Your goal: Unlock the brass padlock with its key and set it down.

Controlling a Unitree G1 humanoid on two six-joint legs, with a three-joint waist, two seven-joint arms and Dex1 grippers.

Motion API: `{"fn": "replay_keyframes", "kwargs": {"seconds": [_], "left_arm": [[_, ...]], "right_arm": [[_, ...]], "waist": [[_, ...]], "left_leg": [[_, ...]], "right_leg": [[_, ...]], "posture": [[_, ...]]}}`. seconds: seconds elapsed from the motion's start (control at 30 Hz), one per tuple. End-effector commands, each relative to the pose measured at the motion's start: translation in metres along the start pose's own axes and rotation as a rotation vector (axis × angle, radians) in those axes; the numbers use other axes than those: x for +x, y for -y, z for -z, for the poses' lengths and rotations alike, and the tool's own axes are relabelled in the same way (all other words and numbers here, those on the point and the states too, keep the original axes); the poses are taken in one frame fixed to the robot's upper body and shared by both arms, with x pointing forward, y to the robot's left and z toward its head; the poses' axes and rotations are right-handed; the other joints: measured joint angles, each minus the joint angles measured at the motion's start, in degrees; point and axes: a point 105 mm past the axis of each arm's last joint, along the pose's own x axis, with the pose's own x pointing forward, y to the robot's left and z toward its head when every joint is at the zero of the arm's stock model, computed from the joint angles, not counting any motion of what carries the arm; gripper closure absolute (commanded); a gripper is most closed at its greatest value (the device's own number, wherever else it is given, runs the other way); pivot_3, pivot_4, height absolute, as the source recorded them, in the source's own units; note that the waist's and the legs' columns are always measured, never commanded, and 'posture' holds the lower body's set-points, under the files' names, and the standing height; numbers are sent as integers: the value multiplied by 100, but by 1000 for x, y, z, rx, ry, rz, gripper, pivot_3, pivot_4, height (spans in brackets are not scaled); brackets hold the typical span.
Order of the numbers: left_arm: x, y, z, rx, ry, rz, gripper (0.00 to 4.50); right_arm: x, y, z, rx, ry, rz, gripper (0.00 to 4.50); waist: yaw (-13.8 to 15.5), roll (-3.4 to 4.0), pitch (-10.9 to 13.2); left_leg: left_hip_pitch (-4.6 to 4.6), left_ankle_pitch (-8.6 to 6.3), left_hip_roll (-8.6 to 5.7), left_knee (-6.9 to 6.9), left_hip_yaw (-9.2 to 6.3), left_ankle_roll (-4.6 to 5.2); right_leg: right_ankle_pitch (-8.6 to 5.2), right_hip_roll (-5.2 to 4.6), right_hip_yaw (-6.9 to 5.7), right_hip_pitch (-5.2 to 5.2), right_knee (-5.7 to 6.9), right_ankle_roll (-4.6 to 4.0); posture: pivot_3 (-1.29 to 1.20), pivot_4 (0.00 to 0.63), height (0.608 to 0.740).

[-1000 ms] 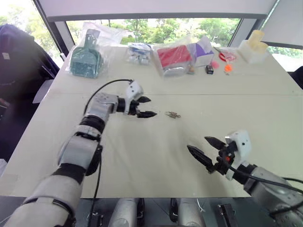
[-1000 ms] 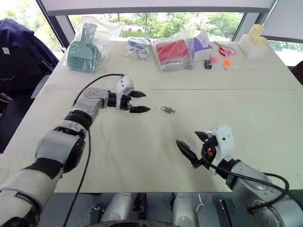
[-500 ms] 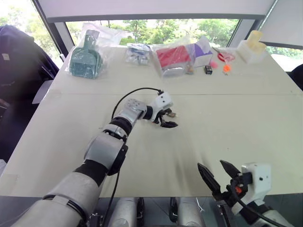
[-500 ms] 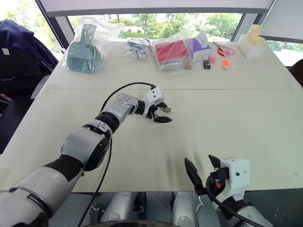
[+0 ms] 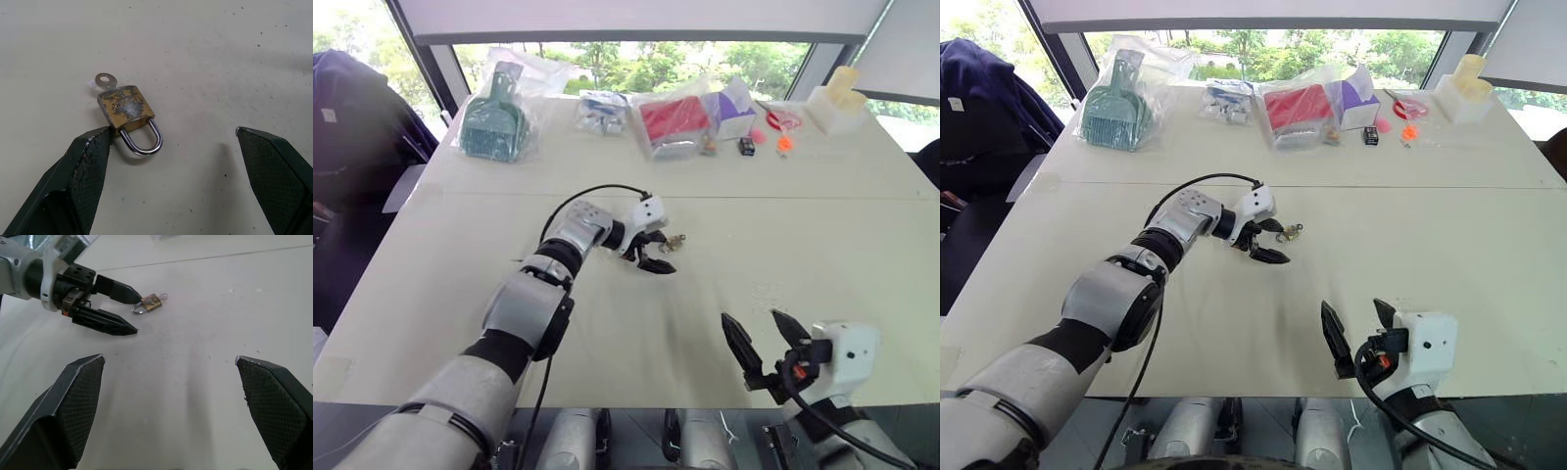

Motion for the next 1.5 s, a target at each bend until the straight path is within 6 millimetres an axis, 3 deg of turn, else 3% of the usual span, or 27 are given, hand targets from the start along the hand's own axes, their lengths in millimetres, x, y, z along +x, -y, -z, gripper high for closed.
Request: {"fn": "replay_keyframes", "kwargs": {"seconds": [0.03, 0.27, 0.53, 0.77, 1.03, 1.3, 1.4, 1.5], "left_arm": [[0, -9, -23, 12, 91, -68, 273], [12, -17, -25, 5, 88, -201, 273], [15, -24, 0, -81, -5, -321, 273], [20, -19, 10, -169, -18, -315, 273], [24, -9, 25, -157, -59, -254, 2871], [27, -1, 35, -129, -79, -230, 2871], [23, -6, 31, -105, -65, -244, 3664], [16, -9, 18, -31, -13, -226, 3711]], "right_arm": [[1, -3, -7, 6, 14, -8, 77], [7, -5, -7, 14, 23, 2, 77], [8, 8, -6, 13, 37, 55, 77], [19, 12, -8, 14, 62, 40, 77], [30, 17, -12, 4, 77, 21, 0], [36, 19, -13, -1, 80, 6, 0], [36, 20, -14, 1, 77, 4, 0], [37, 22, -14, 41, 63, -3, 0]], "waist": [[6, 0, 0], [-4, -1, 1], [-2, -2, -1], [-14, -3, -6], [-9, -1, -10], [-5, -3, -29], [-4, -2, -36], [-13, -2, -36]], "left_leg": [[-1, 0, 0, 1, 0, 0], [-3, 0, -2, 6, 0, 2], [-2, 0, -2, 6, 0, 3], [16, 0, 0, 7, 0, 2], [19, -1, 0, 6, -1, 2], [21, -1, 0, 6, -2, 1], [22, -1, 0, 6, -2, 1], [22, -1, 0, 6, -2, 1]], "right_leg": [[0, 0, 0, 0, 0, 0], [1, 0, 0, 1, 4, 2], [1, 2, -1, 1, 6, 3], [1, 2, 0, 17, 7, 2], [1, 1, -1, 20, 7, 2], [1, 0, -1, 22, 7, 1], [1, 0, -1, 23, 7, 1], [1, 0, -1, 23, 6, 1]], "posture": [[0, 150, 735], [0, 150, 735], [0, 150, 735], [0, 150, 735], [0, 150, 735], [0, 150, 735], [0, 150, 735], [0, 150, 735]]}}
